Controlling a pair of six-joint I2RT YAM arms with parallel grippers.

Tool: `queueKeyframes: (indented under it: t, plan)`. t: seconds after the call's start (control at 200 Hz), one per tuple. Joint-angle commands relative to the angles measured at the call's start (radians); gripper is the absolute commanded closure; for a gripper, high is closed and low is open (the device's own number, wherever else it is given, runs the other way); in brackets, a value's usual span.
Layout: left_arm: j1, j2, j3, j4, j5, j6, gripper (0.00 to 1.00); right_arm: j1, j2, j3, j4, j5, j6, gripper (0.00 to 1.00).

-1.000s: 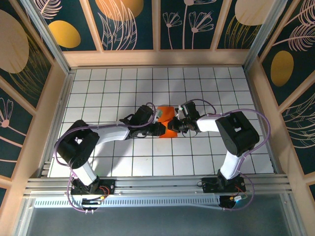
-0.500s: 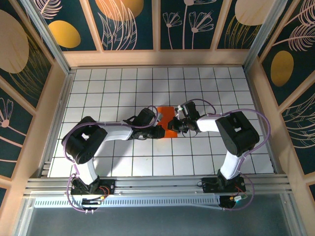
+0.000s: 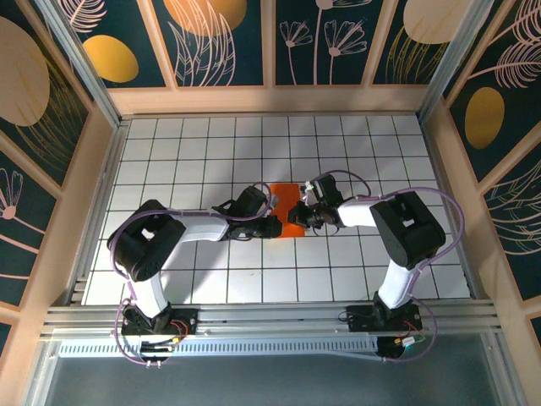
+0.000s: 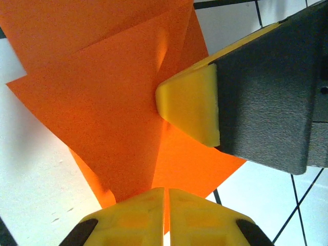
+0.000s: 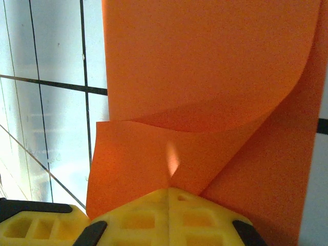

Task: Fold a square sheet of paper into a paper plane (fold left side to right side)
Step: Fold the triangle a second time at the center of the table.

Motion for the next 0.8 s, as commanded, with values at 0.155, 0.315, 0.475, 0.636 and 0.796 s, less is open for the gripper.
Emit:
queueKeyframes:
  t: [0.155, 0.315, 0.475, 0.636, 0.796]
  plan:
    - [-0.002, 0.029, -0.012, -0.007, -0.018, 0.007, 0.9, 0.005, 0.029, 0.005, -0.074, 0.041, -0.025, 1.0]
    - [-0.002, 0.037, -0.015, -0.005, -0.02, 0.007, 0.9, 0.005, 0.032, 0.008, -0.078, 0.04, -0.027, 1.0]
    - [-0.002, 0.042, -0.018, -0.005, -0.023, 0.008, 0.9, 0.005, 0.035, 0.01, -0.078, 0.04, -0.028, 1.0]
    - [-0.002, 0.046, -0.021, -0.007, -0.026, 0.008, 0.91, 0.005, 0.03, 0.012, -0.08, 0.037, -0.03, 1.0]
    - [-0.002, 0.052, -0.028, -0.013, -0.037, 0.009, 0.92, 0.004, 0.013, 0.026, -0.078, 0.025, -0.036, 1.0]
